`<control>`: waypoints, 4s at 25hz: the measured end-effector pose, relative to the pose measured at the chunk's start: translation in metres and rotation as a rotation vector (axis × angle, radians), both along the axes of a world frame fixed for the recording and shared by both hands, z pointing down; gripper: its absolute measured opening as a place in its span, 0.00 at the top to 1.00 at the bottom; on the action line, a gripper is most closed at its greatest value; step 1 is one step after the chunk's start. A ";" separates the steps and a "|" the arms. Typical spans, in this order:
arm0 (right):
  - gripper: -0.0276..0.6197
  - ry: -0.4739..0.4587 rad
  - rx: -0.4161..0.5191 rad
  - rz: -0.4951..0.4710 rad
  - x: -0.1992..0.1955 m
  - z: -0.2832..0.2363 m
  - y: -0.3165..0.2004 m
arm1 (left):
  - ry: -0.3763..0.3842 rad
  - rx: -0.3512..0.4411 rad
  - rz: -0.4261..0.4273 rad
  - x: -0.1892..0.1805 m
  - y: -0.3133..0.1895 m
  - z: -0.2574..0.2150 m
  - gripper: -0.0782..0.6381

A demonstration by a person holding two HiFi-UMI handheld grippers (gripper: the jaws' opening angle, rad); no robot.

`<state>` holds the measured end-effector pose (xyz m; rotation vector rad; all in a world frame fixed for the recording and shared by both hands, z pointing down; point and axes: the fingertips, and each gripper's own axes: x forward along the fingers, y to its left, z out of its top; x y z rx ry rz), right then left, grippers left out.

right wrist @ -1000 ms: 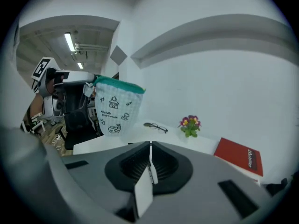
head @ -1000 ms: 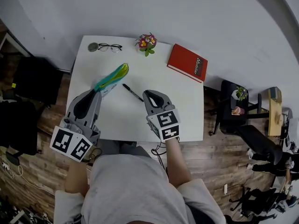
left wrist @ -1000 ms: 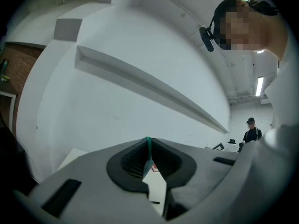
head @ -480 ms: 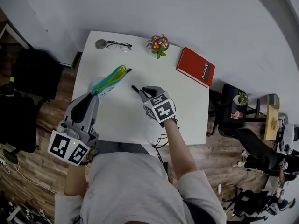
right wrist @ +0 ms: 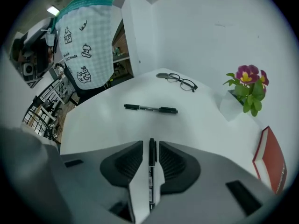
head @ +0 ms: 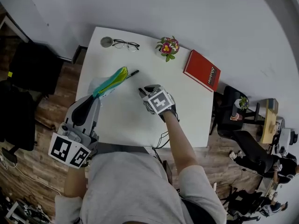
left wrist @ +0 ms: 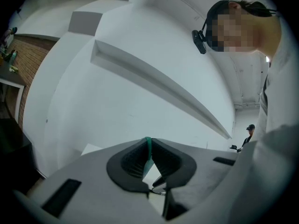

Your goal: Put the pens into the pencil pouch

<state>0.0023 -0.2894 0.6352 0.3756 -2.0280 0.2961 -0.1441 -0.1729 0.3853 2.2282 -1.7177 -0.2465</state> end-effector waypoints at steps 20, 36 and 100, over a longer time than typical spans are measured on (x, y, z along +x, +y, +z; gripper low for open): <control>0.85 -0.138 -0.007 0.183 -0.010 -0.004 -0.016 | 0.030 -0.019 0.057 -0.008 -0.020 0.011 0.83; 0.85 -0.684 0.384 0.525 0.041 -0.182 -0.022 | 0.041 0.032 0.288 0.063 -0.049 -0.005 0.83; 0.89 -0.914 0.729 0.510 0.103 -0.324 0.064 | 0.114 0.166 0.421 0.139 -0.007 -0.063 0.83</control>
